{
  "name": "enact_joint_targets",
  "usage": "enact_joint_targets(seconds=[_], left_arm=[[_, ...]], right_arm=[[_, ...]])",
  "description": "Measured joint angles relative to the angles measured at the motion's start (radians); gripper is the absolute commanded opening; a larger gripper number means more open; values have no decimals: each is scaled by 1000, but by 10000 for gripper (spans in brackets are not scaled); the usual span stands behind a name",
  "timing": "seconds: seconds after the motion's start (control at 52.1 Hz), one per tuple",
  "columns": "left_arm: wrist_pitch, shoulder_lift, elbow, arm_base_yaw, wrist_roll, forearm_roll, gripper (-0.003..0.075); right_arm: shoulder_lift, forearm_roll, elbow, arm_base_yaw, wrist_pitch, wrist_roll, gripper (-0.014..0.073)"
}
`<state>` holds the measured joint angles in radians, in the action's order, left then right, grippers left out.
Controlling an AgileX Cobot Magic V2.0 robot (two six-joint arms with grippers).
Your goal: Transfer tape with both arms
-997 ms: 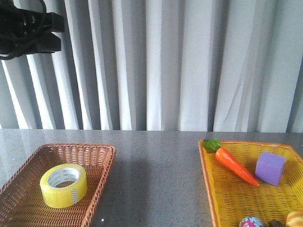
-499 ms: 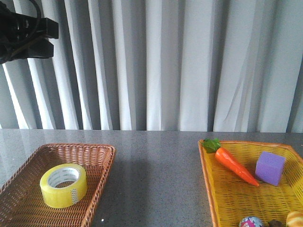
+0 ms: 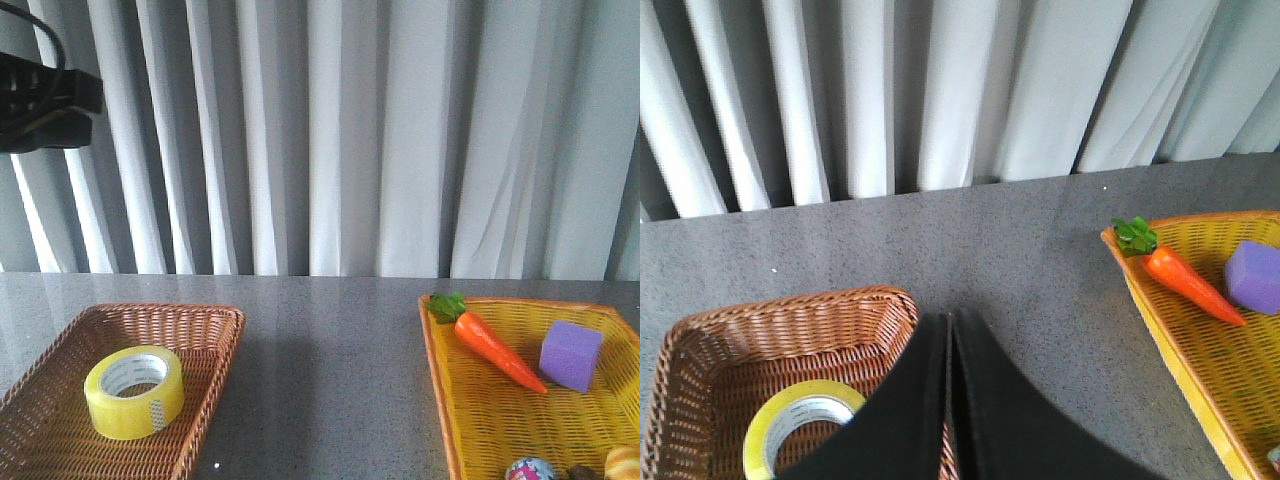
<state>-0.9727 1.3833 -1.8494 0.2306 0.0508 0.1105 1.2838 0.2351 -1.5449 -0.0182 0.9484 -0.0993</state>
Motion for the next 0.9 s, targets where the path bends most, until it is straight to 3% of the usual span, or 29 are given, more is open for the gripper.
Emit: enact_joint_targets(seconds=[0.192,0.46,0.671,0.901], left_arm=[[287,-366,417,0,-97,-24,-6],[732,-870,1173,-2,-129,-26,-6],[840,-1157,1598,-83,-133,-26,-6],[956,-1381,1854,-164,-120,-26,-6]], right_arm=[[0,0,0,0,0,0,-8],[0,0,0,0,0,0,-8],[0,0,0,0,0,0,-8],[0,0,0,0,0,0,-8]])
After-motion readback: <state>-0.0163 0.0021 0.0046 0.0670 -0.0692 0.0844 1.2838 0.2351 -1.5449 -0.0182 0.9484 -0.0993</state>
